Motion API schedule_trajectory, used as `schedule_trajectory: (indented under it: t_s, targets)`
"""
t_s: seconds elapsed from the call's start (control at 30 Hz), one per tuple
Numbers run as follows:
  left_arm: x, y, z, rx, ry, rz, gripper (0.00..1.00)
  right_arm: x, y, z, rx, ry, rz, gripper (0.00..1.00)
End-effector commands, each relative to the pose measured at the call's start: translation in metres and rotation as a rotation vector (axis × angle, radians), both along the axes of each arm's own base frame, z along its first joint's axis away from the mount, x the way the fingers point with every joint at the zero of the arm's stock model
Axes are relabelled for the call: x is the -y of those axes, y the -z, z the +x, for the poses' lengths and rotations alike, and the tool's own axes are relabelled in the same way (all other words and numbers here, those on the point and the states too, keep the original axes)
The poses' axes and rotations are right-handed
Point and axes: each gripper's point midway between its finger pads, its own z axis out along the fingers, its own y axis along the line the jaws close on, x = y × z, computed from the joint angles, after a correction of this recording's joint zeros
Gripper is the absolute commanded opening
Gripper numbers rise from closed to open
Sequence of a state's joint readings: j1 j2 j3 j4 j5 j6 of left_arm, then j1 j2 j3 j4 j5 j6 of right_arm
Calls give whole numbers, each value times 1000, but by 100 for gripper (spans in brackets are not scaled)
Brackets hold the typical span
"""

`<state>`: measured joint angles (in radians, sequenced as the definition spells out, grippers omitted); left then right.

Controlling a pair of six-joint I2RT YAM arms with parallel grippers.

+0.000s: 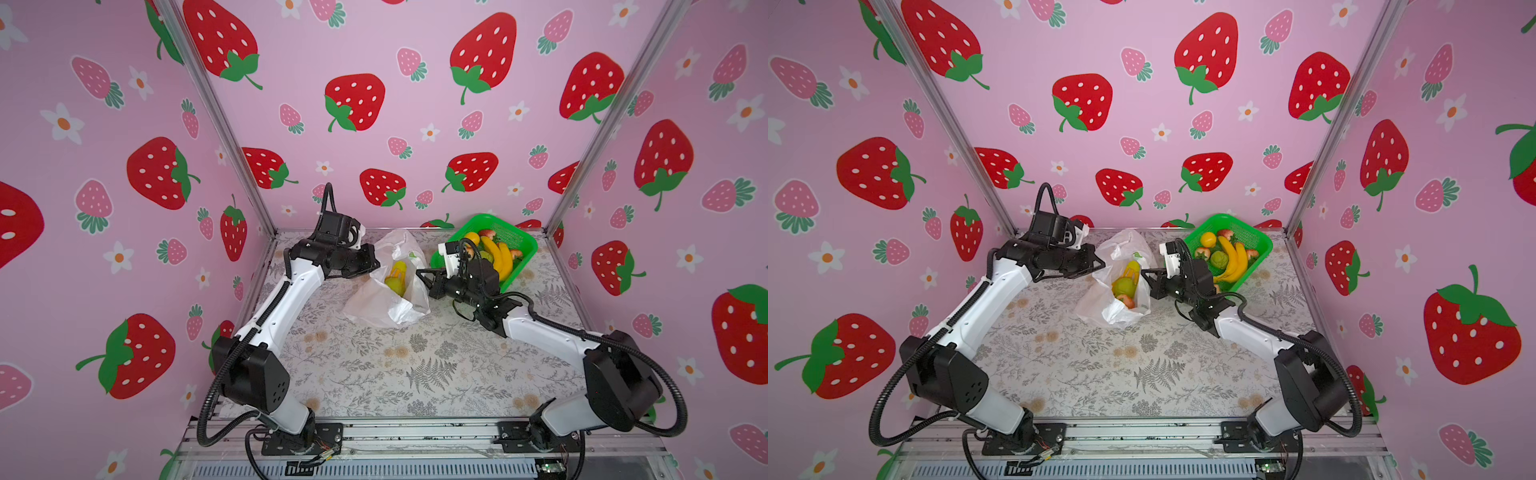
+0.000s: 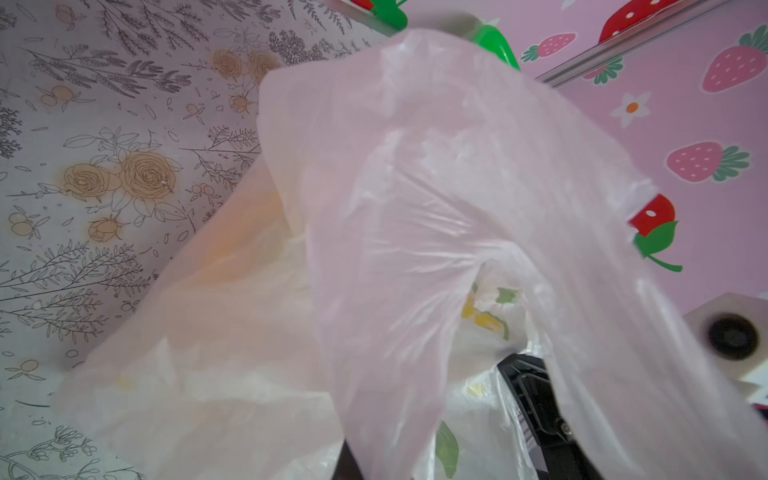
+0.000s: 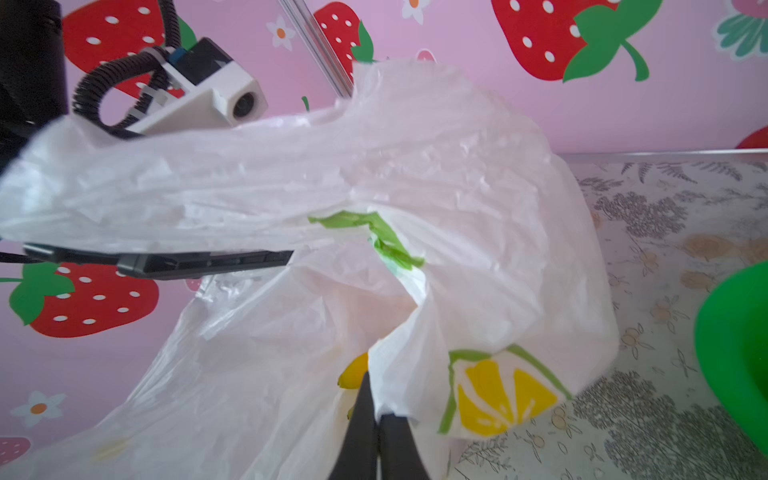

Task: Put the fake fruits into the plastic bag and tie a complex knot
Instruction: 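Move the right gripper back toward the basket for another fruit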

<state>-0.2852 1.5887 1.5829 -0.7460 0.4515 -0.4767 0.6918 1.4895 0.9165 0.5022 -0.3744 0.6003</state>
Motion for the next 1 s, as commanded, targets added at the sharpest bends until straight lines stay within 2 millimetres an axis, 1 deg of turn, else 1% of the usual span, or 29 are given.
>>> schedule_trajectory:
  t_s: [0.0, 0.07, 0.2, 0.27, 0.33, 0.37, 0.47, 0.5, 0.57, 0.63, 0.67, 0.7, 0.77, 0.8, 0.87, 0.97]
  targets:
    - [-1, -21, -9, -6, 14, -40, 0, 0, 13, 2, -54, -48, -35, 3]
    - [-5, -21, -10, -17, 5, -52, 0, 8, 24, 12, -78, -31, -56, 3]
    - [-16, -12, -13, -44, -20, -71, 0, 27, 62, 32, -139, 17, -130, 6]
    - [-21, -10, -13, -39, -36, -82, 0, 36, 71, 38, -160, 20, -144, 9]
    - [-24, -10, -12, -29, -49, -91, 0, 49, 69, 46, -157, 36, -150, 16]
    - [-26, -9, -12, -24, -55, -95, 0, 54, 64, 48, -146, 45, -151, 22]
    - [-26, -7, -10, -9, -58, -102, 0, 74, 42, 54, -90, 85, -151, 36]
    - [-26, -5, -9, -7, -59, -102, 0, 83, 36, 57, -75, 106, -155, 43]
    - [-26, -1, -8, -9, -60, -107, 0, 101, 27, 64, -53, 158, -166, 51]
    - [-25, 0, -8, -8, -57, -118, 0, 124, 26, 77, -42, 239, -198, 62]
    - [-24, 1, -9, -9, -54, -124, 0, 139, 29, 86, -42, 305, -235, 68]
    - [-24, 2, -8, -9, -54, -130, 0, 156, 34, 97, -43, 379, -284, 72]
    - [-22, 3, -9, -13, -50, -141, 0, 186, 47, 117, -55, 512, -392, 74]
    - [-22, 2, -9, -11, -48, -145, 0, 196, 53, 127, -56, 561, -443, 74]
    - [-22, 1, -10, -7, -49, -152, 0, 206, 63, 145, -60, 611, -519, 75]
    - [-21, 1, -10, -4, -49, -160, 0, 203, 79, 172, -69, 618, -569, 75]
